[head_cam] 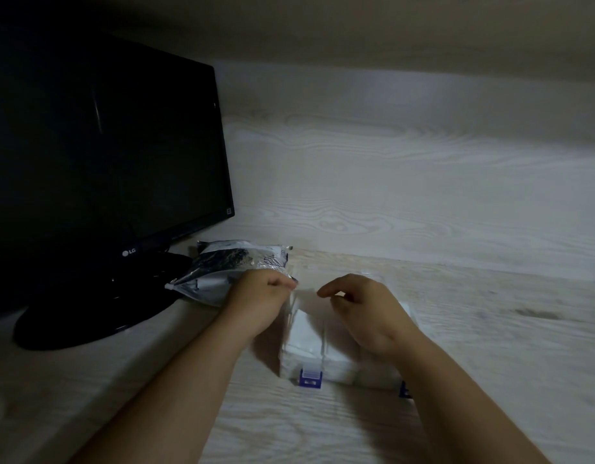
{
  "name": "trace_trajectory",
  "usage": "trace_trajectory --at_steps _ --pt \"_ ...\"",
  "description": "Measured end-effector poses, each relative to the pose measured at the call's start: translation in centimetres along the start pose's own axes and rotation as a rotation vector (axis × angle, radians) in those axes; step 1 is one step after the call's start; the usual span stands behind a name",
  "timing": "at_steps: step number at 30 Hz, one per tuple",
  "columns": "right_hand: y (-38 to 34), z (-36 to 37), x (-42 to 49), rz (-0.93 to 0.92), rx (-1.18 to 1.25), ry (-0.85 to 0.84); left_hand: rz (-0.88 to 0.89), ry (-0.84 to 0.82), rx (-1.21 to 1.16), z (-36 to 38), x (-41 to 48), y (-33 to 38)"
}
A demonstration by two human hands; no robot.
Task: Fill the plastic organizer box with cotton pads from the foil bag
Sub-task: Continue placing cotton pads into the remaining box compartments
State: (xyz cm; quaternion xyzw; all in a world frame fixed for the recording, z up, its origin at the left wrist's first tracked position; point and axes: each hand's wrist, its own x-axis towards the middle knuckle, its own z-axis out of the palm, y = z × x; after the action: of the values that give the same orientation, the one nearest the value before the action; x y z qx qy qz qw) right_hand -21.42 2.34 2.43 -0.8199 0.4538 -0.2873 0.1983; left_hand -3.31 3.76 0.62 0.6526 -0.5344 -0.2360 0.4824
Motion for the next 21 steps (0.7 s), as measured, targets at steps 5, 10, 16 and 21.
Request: trace_trajectory --at_steps 5,10,16,21 --pt "0.2 0.0 -0.1 -0.018 0.0 0.024 -0.013 0.122 0.343 -1.2 0.2 -0.7" --pt "0.5 0.0 -0.6 -0.019 -0.019 0.019 -0.033 0.11 0.802 -2.5 0.3 -1.9" --pt "1.1 -0.1 -0.6 0.029 0.012 0.049 -0.01 0.032 0.752 -3.1 0.7 -2.9" --pt "1.2 0.0 -0.7 0.067 0.051 0.035 0.068 -0.04 0.595 -2.4 0.7 -3.1"
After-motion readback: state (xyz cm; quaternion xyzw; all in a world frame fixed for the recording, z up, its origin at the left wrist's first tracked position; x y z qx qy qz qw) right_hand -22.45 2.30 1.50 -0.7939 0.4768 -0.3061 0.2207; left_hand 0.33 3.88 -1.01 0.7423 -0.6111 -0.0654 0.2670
